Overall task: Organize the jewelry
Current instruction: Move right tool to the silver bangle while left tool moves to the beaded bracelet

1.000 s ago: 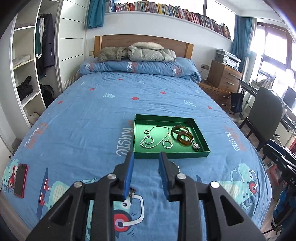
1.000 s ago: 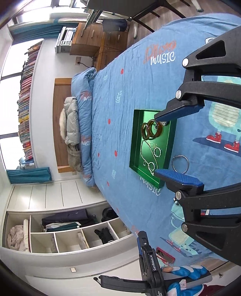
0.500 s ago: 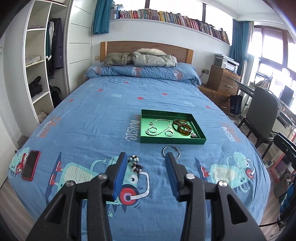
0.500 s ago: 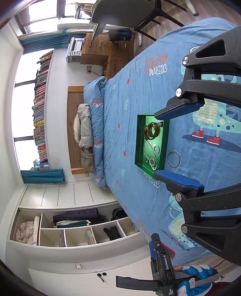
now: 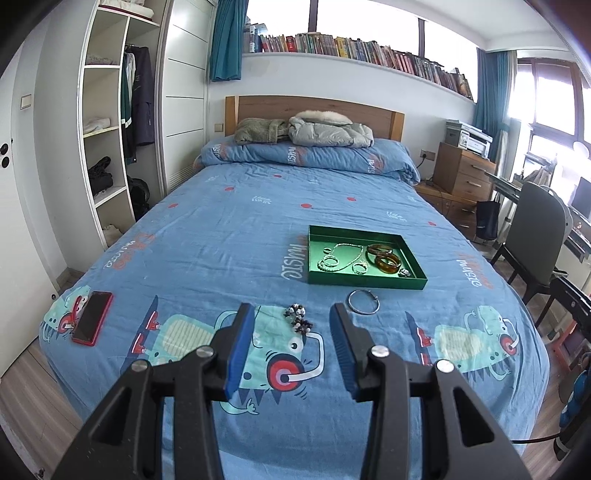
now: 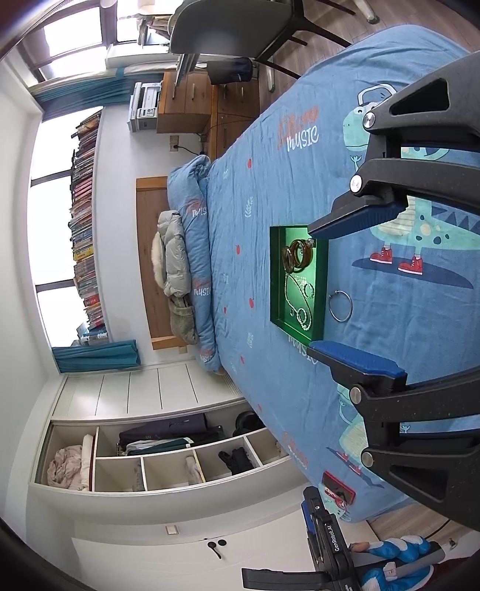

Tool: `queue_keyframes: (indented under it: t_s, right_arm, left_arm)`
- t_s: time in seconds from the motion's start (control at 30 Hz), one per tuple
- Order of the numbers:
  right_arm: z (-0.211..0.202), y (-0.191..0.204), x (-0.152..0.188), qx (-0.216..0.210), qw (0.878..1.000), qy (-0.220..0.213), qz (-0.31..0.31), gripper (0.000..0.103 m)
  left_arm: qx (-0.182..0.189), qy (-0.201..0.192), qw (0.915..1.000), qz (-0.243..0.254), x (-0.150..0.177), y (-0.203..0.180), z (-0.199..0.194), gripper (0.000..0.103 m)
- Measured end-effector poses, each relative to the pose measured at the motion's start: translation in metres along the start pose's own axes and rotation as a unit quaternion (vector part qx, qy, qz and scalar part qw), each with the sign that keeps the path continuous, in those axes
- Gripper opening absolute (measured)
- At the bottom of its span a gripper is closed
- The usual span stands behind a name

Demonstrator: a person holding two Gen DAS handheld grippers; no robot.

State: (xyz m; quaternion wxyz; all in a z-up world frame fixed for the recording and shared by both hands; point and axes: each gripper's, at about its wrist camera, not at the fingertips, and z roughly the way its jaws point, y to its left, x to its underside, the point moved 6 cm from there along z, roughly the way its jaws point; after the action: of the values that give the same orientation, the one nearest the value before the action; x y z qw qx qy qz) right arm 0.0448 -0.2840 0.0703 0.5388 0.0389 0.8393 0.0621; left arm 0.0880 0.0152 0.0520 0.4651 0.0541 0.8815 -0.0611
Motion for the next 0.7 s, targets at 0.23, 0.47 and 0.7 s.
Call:
queue_keyframes:
  t_s: [0.23,0.47,0.7]
  right_arm:
    - [-0.001,0.002,0.018,0.003,1.000,0.013,-0.003,0.061]
    - [0.010,0.007,0.027,-0.008,1.000,0.025,0.006,0.064]
    - [0.027,0.010,0.030,0.001,1.000,0.028,0.009,0.064]
  left_arm:
    - [-0.024,-0.021,0.9994,0.011,0.004,-0.005,-0.012,0.040]
    - [-0.041,-0.028,0.9984,0.028,0.002,-0.009,-0.007,0.040]
    - [-0.035,-0.020,0.9984,0.040,0.000,-0.016,0.015,0.040]
